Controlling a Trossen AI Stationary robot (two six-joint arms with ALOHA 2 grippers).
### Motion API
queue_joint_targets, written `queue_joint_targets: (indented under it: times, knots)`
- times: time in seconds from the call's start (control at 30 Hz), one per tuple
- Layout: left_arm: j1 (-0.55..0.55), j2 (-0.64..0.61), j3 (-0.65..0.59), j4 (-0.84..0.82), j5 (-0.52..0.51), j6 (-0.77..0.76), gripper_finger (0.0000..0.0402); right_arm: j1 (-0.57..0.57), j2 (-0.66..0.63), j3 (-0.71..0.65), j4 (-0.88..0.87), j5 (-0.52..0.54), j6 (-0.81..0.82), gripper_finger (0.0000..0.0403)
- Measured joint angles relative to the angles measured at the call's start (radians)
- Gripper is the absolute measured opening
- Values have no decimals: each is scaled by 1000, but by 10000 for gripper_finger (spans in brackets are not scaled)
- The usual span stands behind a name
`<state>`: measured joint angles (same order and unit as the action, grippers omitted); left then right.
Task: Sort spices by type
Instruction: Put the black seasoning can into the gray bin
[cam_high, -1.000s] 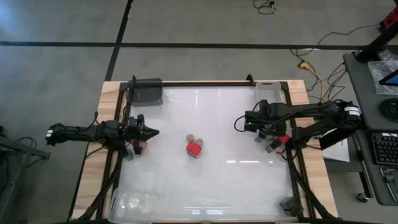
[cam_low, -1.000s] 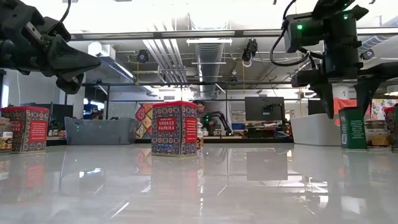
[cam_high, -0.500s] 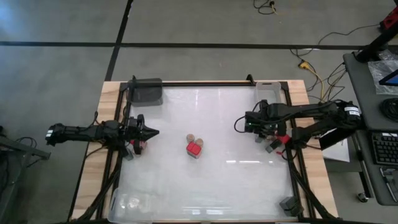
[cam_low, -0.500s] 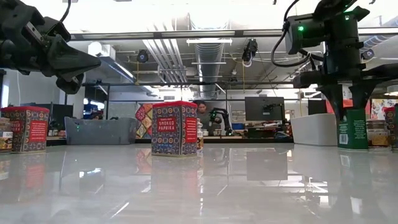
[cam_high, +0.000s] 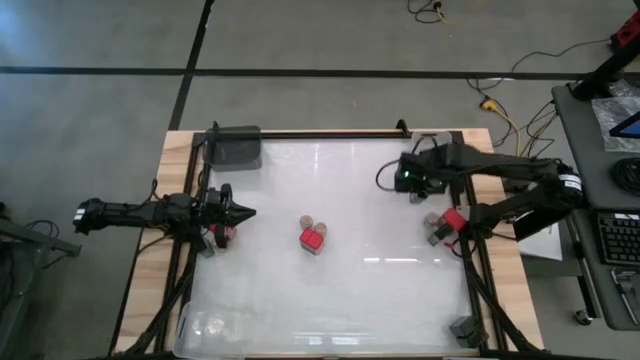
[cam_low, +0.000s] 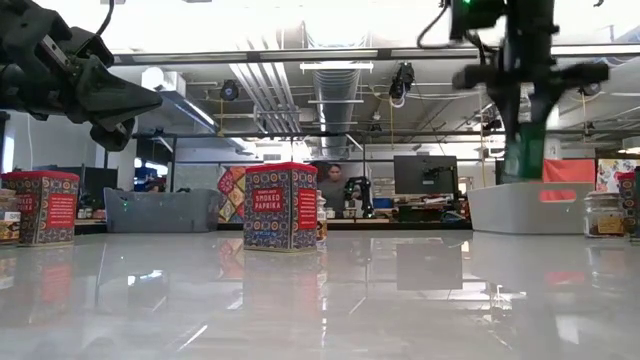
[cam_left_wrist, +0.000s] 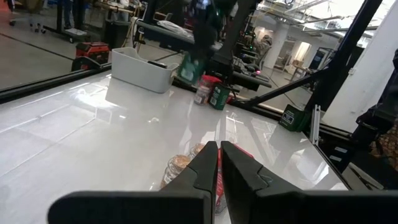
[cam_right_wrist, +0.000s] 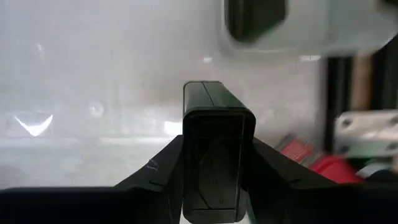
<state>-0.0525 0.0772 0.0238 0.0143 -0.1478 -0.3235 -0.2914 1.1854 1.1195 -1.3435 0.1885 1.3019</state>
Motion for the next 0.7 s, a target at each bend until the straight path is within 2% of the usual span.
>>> queue_joint_targets:
  times: [0.13,0.27,0.4,0.53,0.7]
  knots:
    - [0,0,0,0,0,0,4,-89,0,122,-93,90,-126,137]
    - [0,0,0,0,0,0,4,-223,0,157,-122,173,-279,131]
    - [0,0,0,0,0,0,4,-368,11,122,-116,185,-437,125]
    - [0,0,0,0,0,0,4,-488,17,67,-93,216,-538,137]
    - [0,0,0,0,0,0,4,-576,17,-28,18,150,-634,136]
